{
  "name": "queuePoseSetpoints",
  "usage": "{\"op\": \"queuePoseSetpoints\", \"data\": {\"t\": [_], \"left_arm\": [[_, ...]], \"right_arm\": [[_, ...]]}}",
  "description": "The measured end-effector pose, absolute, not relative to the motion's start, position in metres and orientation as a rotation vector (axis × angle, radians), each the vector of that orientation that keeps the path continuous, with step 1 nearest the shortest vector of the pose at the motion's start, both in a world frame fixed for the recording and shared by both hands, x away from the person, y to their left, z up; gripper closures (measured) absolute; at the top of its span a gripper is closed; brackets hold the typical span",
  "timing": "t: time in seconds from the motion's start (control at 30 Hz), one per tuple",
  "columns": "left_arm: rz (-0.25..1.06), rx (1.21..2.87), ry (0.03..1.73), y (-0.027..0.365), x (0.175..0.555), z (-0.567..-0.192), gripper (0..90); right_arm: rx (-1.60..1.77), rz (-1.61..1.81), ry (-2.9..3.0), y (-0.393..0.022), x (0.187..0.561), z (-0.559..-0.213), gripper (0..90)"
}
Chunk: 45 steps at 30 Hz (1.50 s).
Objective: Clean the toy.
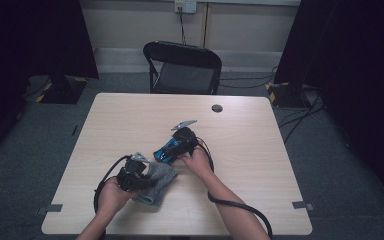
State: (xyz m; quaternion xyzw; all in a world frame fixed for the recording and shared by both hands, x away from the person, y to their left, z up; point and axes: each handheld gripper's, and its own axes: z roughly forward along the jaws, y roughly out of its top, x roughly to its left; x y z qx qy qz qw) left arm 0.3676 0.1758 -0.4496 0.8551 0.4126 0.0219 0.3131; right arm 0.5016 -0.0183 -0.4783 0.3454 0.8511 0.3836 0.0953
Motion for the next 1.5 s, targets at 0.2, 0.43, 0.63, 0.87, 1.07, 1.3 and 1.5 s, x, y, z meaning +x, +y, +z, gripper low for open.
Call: {"op": "queuePoseSetpoints", "data": {"t": [0.2,0.43,0.63,0.87,1.07,1.3,1.5], "left_arm": [[0.058,2.226,1.119,0.186,0.369,-0.446,75.6],[0.078,2.183,1.138,0.195,0.372,-0.437,75.5],[0.083,2.149,1.164,0.207,0.376,-0.433,75.3],[0.154,2.077,1.218,0.228,0.386,-0.420,75.3],[0.215,2.072,1.264,0.232,0.417,-0.417,75.3],[0.281,2.099,1.258,0.227,0.460,-0.411,75.4],[0.287,2.114,1.278,0.222,0.490,-0.415,75.3]], "right_arm": [[0.954,1.117,2.565,-0.025,0.497,-0.473,14.0],[0.912,1.128,2.588,-0.031,0.490,-0.479,12.3],[0.871,1.113,2.587,-0.031,0.488,-0.481,10.4],[0.885,1.127,2.552,-0.031,0.485,-0.484,10.4],[0.890,1.099,2.566,-0.029,0.486,-0.482,10.1],[0.896,1.107,2.559,-0.030,0.486,-0.483,10.1],[0.897,1.114,2.554,-0.030,0.485,-0.483,10.1]]}}
